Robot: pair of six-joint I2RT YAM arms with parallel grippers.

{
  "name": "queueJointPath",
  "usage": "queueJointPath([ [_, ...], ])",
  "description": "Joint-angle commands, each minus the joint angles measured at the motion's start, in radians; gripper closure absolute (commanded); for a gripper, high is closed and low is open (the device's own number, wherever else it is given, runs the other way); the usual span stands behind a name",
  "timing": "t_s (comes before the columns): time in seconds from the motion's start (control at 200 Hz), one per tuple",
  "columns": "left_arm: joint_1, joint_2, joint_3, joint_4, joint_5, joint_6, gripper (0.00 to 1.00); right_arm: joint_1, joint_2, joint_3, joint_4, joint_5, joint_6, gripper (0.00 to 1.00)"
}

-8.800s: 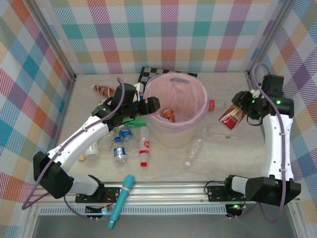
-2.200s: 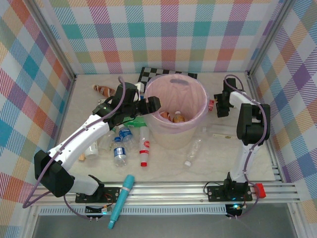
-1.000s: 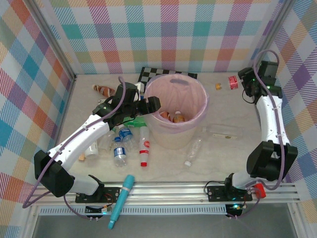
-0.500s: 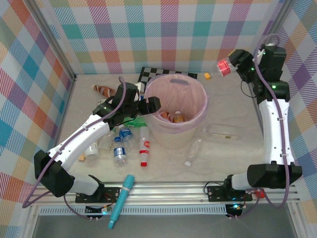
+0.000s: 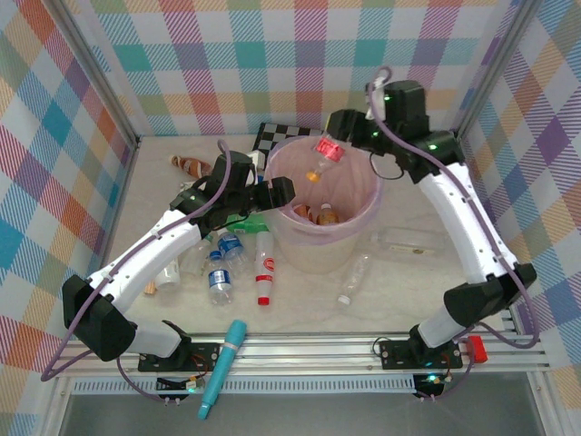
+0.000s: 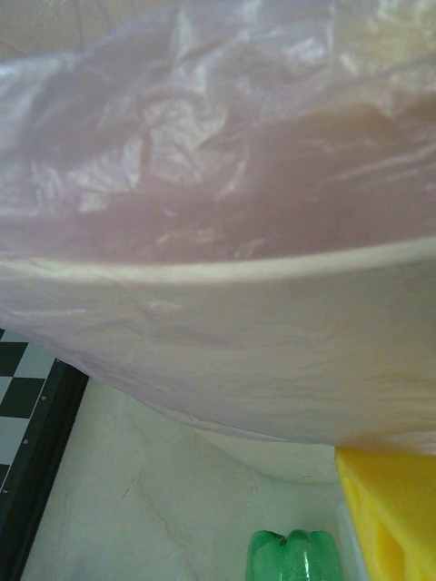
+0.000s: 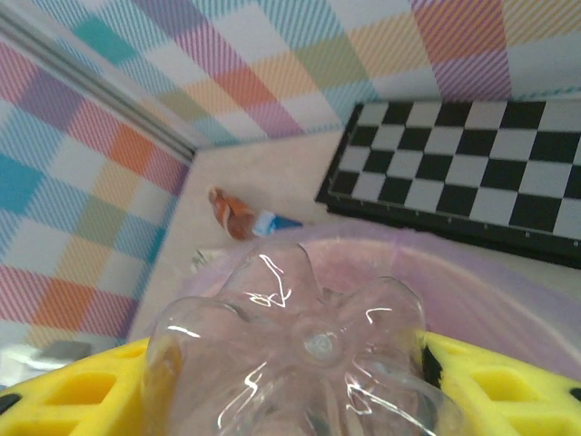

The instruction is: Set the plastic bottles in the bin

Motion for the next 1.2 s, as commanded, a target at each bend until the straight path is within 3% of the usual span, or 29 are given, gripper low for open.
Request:
queueJointPath([
  [0.0, -0.011, 0.003, 0.021, -0.025, 0.004, 0.012, 0.17, 0.044, 0.032, 0.036, -0.089, 0.064, -0.134, 0.62],
  [0.305, -0.011, 0.008, 0.035, -0.038, 0.000, 0.021, 0.17, 0.123, 0.088, -0.048, -0.167, 0.124, -0.243, 0.62],
  [0.83, -0.011, 0.012, 0.035, -0.035, 0.003, 0.019, 0.17, 0.162, 0.257, -0.132, -0.253, 0.126, -0.298, 0.55],
  [1.05, -0.011, 0.014, 0.036, -0.034, 0.004, 0.019, 0.17, 0.170, 0.302, -0.166, -0.230, 0.101, -0.276, 0.45],
  [1.195, -0.011, 0.016, 0.037, -0.035, 0.005, 0.019, 0.17, 0.172, 0.306, -0.175, -0.224, 0.097, -0.269, 0.32],
])
